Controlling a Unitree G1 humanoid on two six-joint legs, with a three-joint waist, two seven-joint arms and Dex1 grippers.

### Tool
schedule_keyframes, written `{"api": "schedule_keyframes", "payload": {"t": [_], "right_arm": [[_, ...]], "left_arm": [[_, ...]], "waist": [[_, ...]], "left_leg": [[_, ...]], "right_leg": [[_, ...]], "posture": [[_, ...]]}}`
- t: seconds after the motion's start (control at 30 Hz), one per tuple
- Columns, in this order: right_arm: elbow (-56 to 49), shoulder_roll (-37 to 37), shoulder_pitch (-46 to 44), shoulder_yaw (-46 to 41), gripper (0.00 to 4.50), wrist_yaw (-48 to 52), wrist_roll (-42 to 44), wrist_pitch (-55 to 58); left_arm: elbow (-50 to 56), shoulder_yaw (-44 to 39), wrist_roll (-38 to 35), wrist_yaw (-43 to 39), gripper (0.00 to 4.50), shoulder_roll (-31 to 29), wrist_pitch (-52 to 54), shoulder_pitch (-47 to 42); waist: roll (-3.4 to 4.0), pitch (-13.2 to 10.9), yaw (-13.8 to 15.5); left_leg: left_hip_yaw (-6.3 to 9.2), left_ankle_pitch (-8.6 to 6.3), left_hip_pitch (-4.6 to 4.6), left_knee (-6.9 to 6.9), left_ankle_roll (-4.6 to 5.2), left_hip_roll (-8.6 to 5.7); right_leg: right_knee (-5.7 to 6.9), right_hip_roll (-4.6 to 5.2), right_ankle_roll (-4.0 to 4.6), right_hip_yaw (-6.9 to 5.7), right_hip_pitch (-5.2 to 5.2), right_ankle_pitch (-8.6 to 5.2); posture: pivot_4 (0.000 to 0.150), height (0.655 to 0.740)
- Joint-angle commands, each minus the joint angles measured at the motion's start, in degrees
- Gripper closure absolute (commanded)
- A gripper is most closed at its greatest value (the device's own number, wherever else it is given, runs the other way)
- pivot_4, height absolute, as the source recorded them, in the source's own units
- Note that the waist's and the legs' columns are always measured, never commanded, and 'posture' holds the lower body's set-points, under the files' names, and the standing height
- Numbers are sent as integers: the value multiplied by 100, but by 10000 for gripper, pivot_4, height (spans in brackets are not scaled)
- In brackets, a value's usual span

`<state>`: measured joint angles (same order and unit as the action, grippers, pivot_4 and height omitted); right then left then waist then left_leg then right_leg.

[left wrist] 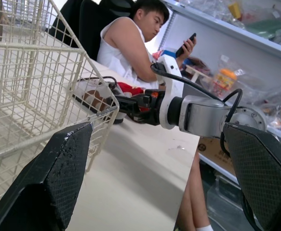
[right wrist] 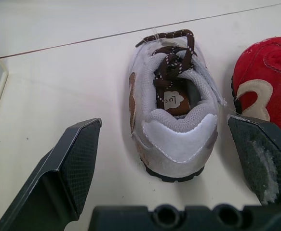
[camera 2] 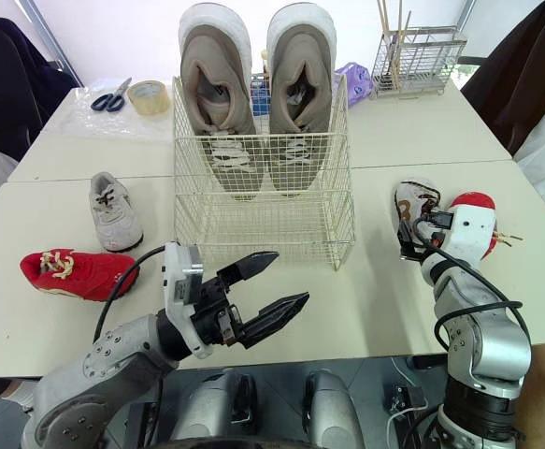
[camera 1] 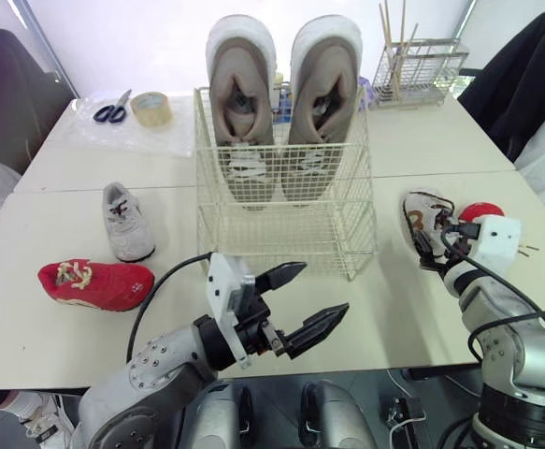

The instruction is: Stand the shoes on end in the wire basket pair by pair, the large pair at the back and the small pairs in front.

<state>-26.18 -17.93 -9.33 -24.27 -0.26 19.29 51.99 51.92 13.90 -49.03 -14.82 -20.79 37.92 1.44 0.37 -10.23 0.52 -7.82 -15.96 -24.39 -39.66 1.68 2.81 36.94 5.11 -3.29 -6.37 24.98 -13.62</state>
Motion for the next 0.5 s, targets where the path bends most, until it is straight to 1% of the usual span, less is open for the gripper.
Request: {"api": "schedule_keyframes", "payload": {"t": [0.03,0.43,0.47,0.5], "right_arm": [[145,42,-261,-58,0,-68,-25,-197],[1761,-74,-738,235,0,-241,-571,-792],[1815,-83,-754,239,5718,-201,-576,-852],[1844,-92,-762,252,8154,-170,-589,-898]], "left_arm": [[70,29,-63,3,255,23,-2,-100],[-137,37,239,14,255,29,-66,-249],[-143,45,268,16,0,42,-74,-243],[-147,49,294,11,0,54,-79,-233]], "waist": [[0,0,-7],[0,0,-17],[1,0,-18],[1,0,-16]], "left_leg": [[0,0,0,0,0,0],[-1,0,0,2,0,0],[-1,0,0,2,0,0],[-2,0,-1,2,0,0]], "right_leg": [[0,0,0,0,0,0],[0,-1,-2,0,1,1],[0,-1,-2,0,1,1],[0,-1,-5,0,2,3]], "posture": [[1500,7400],[1500,7400],[1500,7400],[1500,7400]]}}
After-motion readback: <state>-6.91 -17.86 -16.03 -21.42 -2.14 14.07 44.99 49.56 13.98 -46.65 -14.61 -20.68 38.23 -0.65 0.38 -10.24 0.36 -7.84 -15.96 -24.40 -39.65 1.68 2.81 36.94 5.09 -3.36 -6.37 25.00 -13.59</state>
